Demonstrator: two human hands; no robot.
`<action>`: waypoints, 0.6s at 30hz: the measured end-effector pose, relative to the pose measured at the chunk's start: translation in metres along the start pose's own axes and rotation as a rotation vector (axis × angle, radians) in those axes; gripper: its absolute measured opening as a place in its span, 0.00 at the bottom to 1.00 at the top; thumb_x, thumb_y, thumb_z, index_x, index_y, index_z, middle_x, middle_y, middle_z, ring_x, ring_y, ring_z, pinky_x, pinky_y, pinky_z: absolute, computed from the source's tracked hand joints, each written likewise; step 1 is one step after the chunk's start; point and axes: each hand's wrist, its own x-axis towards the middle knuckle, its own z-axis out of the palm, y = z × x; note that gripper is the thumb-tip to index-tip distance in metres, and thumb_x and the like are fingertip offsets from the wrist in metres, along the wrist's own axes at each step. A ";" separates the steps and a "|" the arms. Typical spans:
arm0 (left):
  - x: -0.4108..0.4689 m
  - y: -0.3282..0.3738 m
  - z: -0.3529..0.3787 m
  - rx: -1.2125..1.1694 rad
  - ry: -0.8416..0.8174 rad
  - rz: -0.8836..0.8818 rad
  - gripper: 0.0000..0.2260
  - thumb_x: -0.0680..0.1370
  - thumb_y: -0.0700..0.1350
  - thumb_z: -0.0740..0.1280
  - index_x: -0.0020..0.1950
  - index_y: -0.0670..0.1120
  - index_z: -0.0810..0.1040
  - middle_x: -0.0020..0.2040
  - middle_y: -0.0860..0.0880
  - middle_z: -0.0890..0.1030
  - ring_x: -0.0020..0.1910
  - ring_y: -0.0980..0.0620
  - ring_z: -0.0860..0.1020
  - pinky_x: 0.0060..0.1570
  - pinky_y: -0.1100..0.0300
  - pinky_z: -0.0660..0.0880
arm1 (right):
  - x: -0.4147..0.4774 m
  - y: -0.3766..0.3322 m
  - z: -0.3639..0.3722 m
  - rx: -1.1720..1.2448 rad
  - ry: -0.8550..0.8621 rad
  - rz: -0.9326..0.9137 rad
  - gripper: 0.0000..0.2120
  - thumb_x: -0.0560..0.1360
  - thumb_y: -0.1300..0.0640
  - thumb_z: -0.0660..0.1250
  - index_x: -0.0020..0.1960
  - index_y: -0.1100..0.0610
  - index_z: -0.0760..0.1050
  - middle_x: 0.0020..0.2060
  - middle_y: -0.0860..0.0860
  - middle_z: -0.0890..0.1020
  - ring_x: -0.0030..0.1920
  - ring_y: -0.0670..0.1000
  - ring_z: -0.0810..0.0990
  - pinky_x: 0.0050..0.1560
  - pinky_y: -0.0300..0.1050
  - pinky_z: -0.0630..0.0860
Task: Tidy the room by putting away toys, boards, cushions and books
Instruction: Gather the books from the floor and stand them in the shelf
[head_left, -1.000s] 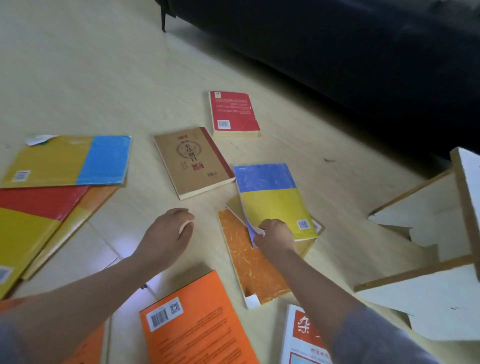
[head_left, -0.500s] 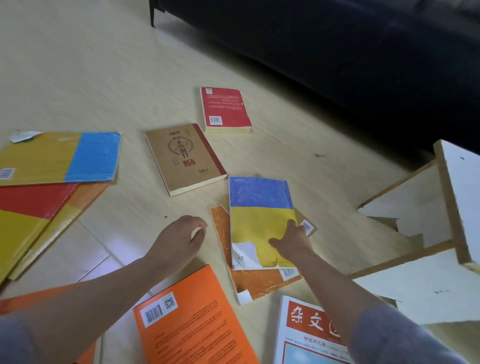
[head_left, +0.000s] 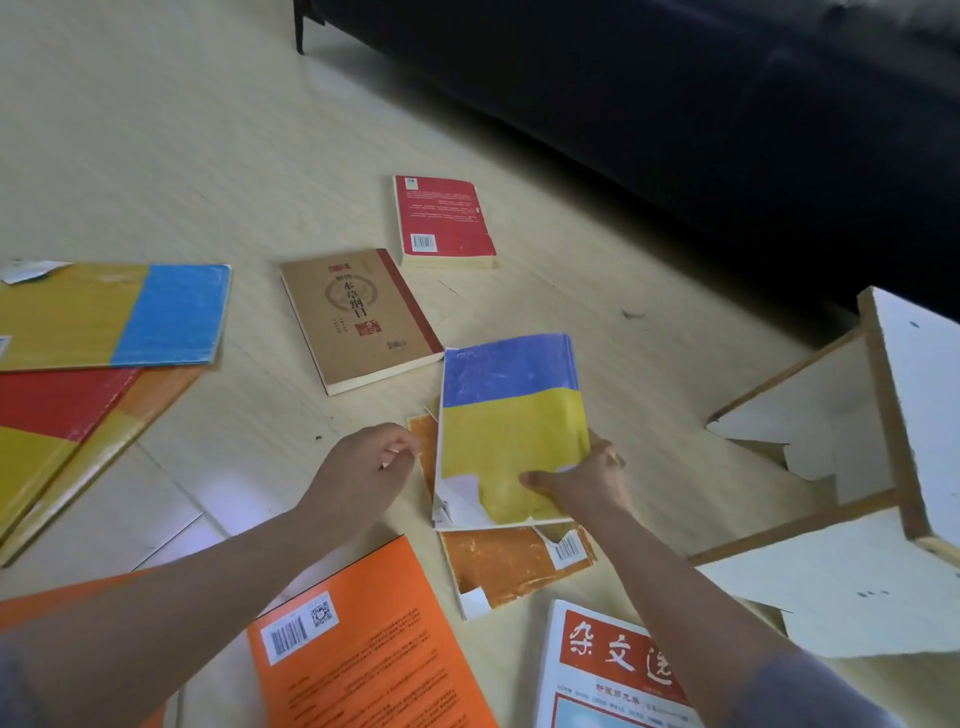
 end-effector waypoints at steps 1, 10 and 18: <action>0.002 0.005 -0.002 -0.043 0.020 -0.005 0.08 0.79 0.41 0.62 0.47 0.52 0.79 0.50 0.55 0.82 0.52 0.55 0.78 0.50 0.67 0.71 | -0.004 -0.006 -0.004 0.053 -0.006 -0.062 0.40 0.66 0.48 0.78 0.68 0.62 0.62 0.59 0.56 0.75 0.58 0.56 0.76 0.52 0.47 0.74; 0.024 0.081 -0.017 -0.581 0.000 -0.261 0.14 0.76 0.50 0.68 0.56 0.42 0.79 0.52 0.41 0.82 0.49 0.47 0.82 0.48 0.58 0.80 | -0.071 -0.028 -0.022 0.226 -0.117 -0.546 0.14 0.72 0.60 0.67 0.55 0.49 0.68 0.36 0.48 0.81 0.33 0.51 0.77 0.32 0.45 0.73; 0.019 0.077 -0.026 -0.629 0.174 -0.485 0.08 0.73 0.36 0.68 0.52 0.36 0.78 0.49 0.37 0.82 0.38 0.45 0.81 0.31 0.59 0.81 | -0.108 -0.023 -0.013 0.203 -0.393 -0.756 0.13 0.76 0.60 0.66 0.59 0.50 0.78 0.50 0.40 0.81 0.52 0.38 0.79 0.52 0.36 0.78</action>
